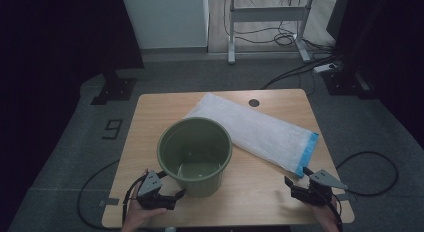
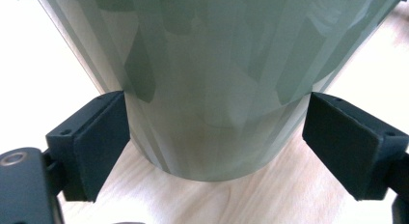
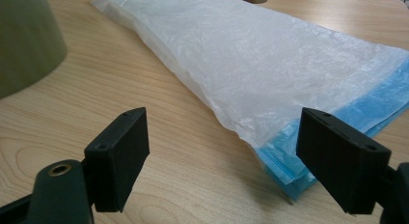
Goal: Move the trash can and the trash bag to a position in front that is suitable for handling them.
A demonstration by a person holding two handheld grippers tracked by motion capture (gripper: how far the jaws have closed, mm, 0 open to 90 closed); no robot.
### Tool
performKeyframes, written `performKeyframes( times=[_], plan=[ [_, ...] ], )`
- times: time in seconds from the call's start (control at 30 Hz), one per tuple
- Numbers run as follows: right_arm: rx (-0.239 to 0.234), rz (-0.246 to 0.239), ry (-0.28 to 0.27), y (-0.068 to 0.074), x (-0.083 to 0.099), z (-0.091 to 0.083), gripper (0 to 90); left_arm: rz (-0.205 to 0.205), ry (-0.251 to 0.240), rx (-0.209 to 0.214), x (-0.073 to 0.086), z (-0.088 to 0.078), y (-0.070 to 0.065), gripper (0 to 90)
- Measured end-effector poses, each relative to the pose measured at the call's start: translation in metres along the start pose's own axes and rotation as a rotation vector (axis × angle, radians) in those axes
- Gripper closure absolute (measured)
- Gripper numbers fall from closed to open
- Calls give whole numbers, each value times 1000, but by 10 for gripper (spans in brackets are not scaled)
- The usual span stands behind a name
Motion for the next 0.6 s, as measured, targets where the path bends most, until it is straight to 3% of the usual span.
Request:
performKeyframes(
  times=[0.4, 0.6],
  plan=[
    [4, 7, -4, -5, -1, -2, 186, 30, -5, 43, -24, 32, -11, 137],
    [0, 1, 4, -3, 0, -1, 186, 24, -10, 35, -27, 35, -12, 141]
  ],
)
Point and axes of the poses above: each handheld gripper's, and its own axes: z roughly forward along the jaws, x roughly out of its underside, y roughly to its left, the point moved 9 cm from there along z, roughly forward along the jaws, and after that the axes turned 15 degrees about z, right-handed, at the moved point
